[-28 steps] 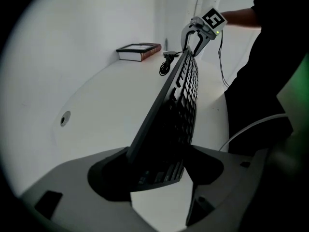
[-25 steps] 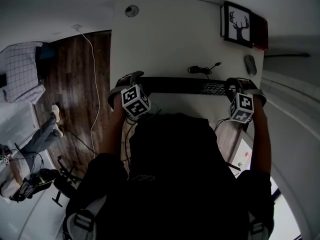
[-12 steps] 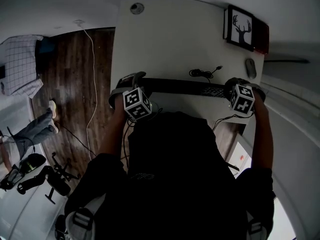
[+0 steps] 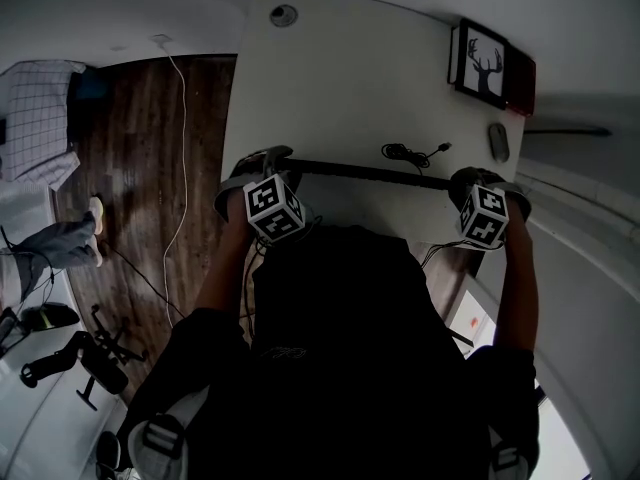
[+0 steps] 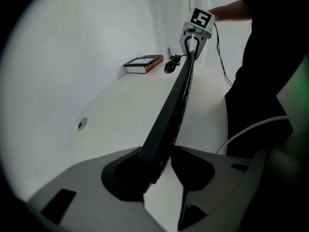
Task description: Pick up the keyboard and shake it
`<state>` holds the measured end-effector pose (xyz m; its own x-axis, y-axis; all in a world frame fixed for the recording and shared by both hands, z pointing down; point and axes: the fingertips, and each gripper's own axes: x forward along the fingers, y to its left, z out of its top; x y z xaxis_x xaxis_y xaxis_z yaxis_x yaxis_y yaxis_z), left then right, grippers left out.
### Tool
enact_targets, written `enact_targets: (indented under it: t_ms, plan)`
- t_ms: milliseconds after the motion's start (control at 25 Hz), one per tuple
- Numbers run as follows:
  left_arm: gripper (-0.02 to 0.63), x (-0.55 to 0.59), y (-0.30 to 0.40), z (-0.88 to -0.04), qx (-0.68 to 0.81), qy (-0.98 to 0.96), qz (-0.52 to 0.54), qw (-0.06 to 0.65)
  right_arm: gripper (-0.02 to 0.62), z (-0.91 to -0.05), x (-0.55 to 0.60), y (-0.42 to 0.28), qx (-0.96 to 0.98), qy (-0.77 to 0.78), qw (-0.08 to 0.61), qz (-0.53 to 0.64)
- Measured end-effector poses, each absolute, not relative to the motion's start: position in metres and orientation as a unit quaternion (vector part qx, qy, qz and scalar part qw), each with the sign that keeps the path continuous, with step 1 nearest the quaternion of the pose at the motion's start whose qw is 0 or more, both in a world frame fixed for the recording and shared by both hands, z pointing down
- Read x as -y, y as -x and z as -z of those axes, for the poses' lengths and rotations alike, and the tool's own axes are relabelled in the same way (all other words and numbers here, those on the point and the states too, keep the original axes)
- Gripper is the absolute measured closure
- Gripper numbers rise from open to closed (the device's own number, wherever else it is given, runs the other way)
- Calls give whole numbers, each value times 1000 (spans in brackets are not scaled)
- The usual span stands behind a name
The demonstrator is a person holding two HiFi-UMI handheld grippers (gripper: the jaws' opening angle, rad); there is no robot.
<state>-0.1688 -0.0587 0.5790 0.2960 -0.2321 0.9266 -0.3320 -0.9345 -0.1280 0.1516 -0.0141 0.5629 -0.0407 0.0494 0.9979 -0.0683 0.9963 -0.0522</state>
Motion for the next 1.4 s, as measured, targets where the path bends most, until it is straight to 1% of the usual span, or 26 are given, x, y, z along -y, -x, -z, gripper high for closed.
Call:
enact_targets:
  t_ms: [160,280,440,640,840,960,1120,1400]
  plan:
    - [461,64,176,-575,190,-807,-558,40,491,-551,25,-147,713,-39,700,3]
    - [463,74,180,-571,210,-805,-555,25,491,-545,33,-143,708,-68,702,33]
    - [462,89,184,-557,236,-805,-544,-16,491,-534,38,-139,699,-116,703,66]
    - [462,106,193,-536,252,-806,-533,-52,491,-514,45,-129,688,-156,703,89]
    - [461,116,188,-514,273,-804,-521,-87,491,-497,55,-135,684,-185,696,117]
    - [459,119,184,-489,291,-798,-517,-100,491,-479,62,-139,683,-203,687,141]
    - [460,123,177,-437,325,-788,-506,-136,491,-426,69,-145,676,-242,671,185]
    - [460,119,141,-355,403,-758,-472,-200,491,-343,69,-183,637,-320,646,275]
